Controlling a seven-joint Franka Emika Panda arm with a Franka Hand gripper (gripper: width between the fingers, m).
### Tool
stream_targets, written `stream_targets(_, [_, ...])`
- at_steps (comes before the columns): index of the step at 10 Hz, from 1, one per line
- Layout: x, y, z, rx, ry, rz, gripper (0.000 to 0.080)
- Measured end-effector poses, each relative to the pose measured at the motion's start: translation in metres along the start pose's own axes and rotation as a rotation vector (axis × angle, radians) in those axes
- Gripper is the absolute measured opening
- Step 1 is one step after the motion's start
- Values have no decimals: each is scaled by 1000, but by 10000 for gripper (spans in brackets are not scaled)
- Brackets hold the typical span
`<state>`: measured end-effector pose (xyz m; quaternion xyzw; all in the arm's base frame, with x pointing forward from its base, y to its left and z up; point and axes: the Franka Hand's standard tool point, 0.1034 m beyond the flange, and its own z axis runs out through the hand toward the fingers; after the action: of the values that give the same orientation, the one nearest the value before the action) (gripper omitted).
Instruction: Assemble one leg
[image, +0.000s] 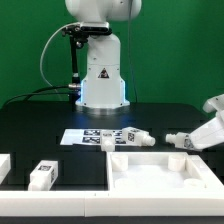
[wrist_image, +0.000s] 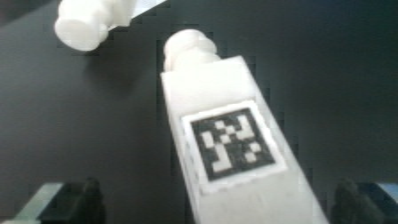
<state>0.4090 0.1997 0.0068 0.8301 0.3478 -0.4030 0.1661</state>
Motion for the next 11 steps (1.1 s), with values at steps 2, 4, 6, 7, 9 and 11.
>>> stream_targets(2, [1,0,2,-6,5,-3,634])
stream_targets(4, [1,0,3,-6,4,-3,461])
stream_targets(6, [1,0,3,-5,4,-3,281])
stream_targets(7, [-5,5,0,13,-8,13,284])
stream_targets(9, [-35,35,-22,131,-33,134,284])
stream_targets(11, [-57,79,-48,213,14,292,284])
